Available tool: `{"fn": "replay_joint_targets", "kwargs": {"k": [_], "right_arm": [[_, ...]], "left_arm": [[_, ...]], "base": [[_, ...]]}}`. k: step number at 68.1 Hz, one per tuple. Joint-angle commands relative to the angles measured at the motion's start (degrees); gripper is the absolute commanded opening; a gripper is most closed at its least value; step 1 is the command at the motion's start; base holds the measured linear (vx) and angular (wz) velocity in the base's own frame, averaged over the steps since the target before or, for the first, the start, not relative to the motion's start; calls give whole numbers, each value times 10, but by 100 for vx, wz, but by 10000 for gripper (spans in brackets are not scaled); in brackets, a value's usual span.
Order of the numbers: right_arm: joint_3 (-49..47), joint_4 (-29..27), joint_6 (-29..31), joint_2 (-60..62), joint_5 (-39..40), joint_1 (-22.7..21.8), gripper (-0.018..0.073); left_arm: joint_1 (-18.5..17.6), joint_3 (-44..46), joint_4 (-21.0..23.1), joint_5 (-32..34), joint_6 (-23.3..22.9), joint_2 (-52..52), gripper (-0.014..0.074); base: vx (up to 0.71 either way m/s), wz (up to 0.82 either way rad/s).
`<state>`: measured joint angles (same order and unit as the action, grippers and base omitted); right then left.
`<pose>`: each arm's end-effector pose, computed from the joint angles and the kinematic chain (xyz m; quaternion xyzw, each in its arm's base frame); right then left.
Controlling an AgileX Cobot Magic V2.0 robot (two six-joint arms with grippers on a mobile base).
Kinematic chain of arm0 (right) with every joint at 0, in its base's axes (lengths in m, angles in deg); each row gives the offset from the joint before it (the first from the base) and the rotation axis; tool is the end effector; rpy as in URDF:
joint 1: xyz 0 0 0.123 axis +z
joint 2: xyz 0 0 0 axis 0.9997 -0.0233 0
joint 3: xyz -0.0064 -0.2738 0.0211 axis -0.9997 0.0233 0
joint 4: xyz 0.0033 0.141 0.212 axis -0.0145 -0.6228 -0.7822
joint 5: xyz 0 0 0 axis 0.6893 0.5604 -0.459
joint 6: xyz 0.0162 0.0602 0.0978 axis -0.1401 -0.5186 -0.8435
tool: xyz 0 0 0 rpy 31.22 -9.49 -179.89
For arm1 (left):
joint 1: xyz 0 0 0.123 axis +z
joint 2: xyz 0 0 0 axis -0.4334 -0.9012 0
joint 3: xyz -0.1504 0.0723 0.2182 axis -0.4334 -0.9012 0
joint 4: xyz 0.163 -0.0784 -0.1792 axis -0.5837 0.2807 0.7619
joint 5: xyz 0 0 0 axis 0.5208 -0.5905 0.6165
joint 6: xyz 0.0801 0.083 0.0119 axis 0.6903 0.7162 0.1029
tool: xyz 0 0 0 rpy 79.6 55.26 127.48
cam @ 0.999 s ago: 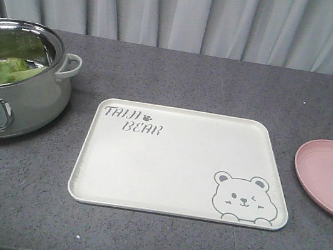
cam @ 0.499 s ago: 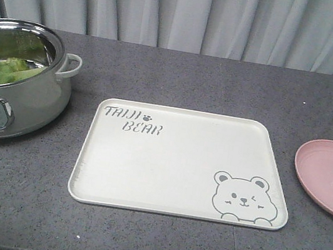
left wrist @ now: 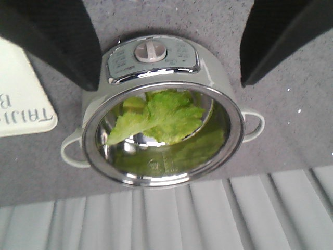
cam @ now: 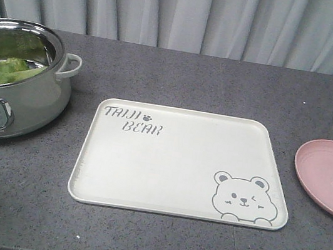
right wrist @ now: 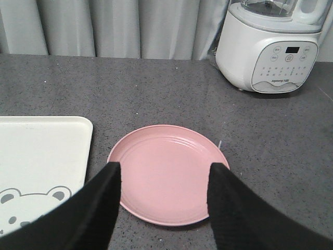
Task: Transfer vegetables to tray and serve
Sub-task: 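Lower the left gripper into the pot onto the lettuce leaves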
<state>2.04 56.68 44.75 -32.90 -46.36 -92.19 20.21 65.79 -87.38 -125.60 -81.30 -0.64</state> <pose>0.1264 -0.0188 0.3439 0.0310 0.8155 -0.0717 0.5734 0.1777 0.0037 0.3815 0.0124 0.8466 0.0627 0.5284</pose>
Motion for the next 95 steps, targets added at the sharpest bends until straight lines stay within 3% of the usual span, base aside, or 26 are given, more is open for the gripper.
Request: {"fn": "replay_joint_targets", "kwargs": {"k": [1,8,16,23,28,32,57,77,95], "right_arm": [[-19,6,1,-7,38,1,382],[-19,6,1,-7,38,1,382],[-19,6,1,-7,38,1,382],[-19,6,1,-7,38,1,382],[-19,6,1,-7,38,1,382],[-19,6,1,-7,38,1,382],[-19,6,1,-7,38,1,382],[-19,6,1,-7,38,1,382],[-19,6,1,-7,38,1,382]], "left_arm": [[-1,72,-32,-18,-5,-66,501],[-1,143,-72,-62,-5,-158,489],[20,230,-58,-107,19,-254,485],[65,308,25,-129,73,-335,485],[92,355,127,-129,134,-386,485],[99,380,162,-121,165,-419,485],[96,421,189,-67,176,-565,485],[95,421,188,2,176,-617,480],[96,421,188,5,176,-652,436]], "base": [[0,0],[0,0],[0,0],[0,0],[0,0],[0,0],[0,0],[0,0],[0,0]]}}
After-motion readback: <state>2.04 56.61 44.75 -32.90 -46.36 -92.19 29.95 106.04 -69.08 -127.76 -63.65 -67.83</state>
